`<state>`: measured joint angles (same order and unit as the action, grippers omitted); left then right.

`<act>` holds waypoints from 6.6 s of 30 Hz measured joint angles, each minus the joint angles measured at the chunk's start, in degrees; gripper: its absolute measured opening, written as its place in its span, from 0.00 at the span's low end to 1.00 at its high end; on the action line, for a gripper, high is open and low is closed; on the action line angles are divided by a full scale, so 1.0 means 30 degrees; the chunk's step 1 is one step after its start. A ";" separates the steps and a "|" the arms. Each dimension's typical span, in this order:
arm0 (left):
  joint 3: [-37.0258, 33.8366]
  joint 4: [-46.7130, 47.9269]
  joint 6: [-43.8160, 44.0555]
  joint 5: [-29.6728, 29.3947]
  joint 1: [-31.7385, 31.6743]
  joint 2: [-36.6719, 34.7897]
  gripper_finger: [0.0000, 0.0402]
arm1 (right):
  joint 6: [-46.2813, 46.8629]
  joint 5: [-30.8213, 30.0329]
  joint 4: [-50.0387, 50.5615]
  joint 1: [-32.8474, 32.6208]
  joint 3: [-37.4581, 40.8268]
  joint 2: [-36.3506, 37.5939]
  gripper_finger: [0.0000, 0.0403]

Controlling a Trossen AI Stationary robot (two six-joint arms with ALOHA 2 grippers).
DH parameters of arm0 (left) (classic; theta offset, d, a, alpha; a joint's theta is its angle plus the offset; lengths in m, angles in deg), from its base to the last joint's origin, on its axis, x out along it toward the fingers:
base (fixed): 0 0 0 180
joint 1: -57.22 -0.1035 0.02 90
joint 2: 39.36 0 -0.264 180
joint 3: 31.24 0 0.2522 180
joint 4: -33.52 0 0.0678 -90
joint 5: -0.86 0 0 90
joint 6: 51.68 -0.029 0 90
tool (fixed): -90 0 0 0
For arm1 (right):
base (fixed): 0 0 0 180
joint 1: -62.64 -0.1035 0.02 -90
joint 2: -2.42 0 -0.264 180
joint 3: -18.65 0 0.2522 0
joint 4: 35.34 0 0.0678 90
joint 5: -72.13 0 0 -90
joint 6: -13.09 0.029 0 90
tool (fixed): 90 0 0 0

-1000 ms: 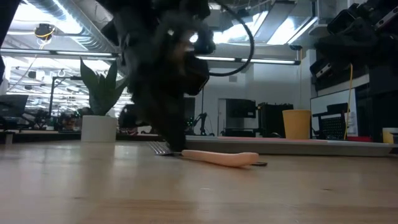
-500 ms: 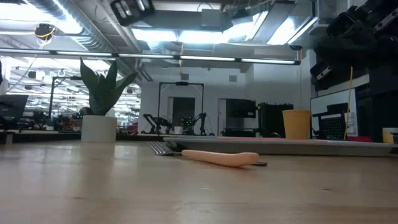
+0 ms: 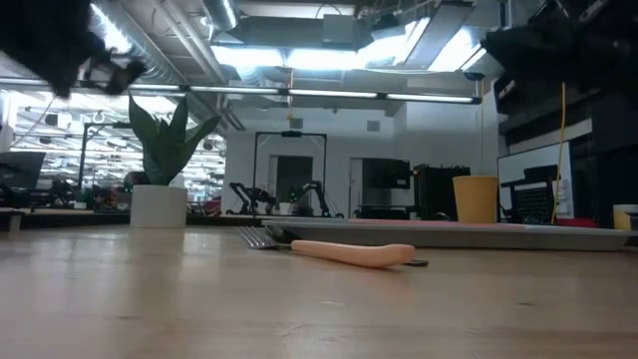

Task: Pick and place plate/cup/fork/spoon on tray
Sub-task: Put the orange fork on the gray serving tray to the left of the pink plate

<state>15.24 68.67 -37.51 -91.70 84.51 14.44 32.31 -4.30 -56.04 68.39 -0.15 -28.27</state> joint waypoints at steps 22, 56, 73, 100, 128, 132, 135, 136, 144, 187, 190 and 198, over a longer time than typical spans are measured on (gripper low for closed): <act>-1.0757 -0.8263 -0.6438 -0.0833 -0.2563 -1.3993 0.00 | -0.2503 -0.0664 -0.1350 -0.0424 -0.3670 -0.2269 0.11; -1.0757 -0.7431 -0.7910 -0.0068 -1.1009 -1.5066 0.00 | 0.8416 -0.6660 1.5590 -0.5477 -1.9023 -2.3346 0.11; -1.0757 -0.7438 -0.7910 -0.0098 -1.1009 -1.5066 0.00 | 0.8037 -0.7824 1.3651 -0.6678 -1.9001 -2.6012 0.11; -1.0764 -0.7445 -0.7903 -0.0105 -1.1009 -1.5066 0.00 | 0.7583 -1.2793 2.5092 -0.8345 -2.8235 -3.0651 0.16; -1.0764 -0.7445 -0.7910 -0.0105 -1.1009 -1.5066 0.00 | 0.8550 -1.0623 2.3746 -0.8295 -2.8545 -3.1388 0.36; -1.0764 -0.7445 -0.7910 -0.0105 -1.1009 -1.5066 0.00 | 0.8810 -1.0584 2.3762 -0.8324 -2.8547 -3.1575 0.36; -1.0764 -0.7445 -0.7907 -0.0105 -1.1009 -1.5066 0.00 | 0.9020 -1.0485 2.3941 -0.8317 -2.8545 -3.1616 0.36; -1.0764 -0.7445 -0.7905 -0.0105 -1.1009 -1.5059 0.00 | 0.9027 -1.0478 2.3934 -0.8317 -2.8545 -3.1616 0.36; -1.0764 -0.7445 -0.7909 -0.0105 -1.1009 -1.5060 0.00 | 0.9046 -0.9742 2.3810 -0.8335 -2.8650 -3.2213 0.35; -1.0764 -0.7445 -0.7910 -0.0104 -1.1009 -1.5059 0.00 | 0.8554 -1.3587 2.9680 -0.3982 -3.5253 -3.2405 0.13; -1.0764 -0.7445 -0.7910 -0.0105 -1.1009 -1.5059 0.00 | 0.9997 -1.3169 2.9818 -0.3248 -3.5007 -3.2388 0.13; -1.0764 -0.7445 -0.7910 -0.0105 -1.1009 -1.5066 0.00 | 1.4329 -1.2021 2.8704 -0.1622 -3.3407 -3.2374 0.13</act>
<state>-17.06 46.33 -61.24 -92.02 51.49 -30.76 75.30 -40.37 30.07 63.53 -100.37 -125.39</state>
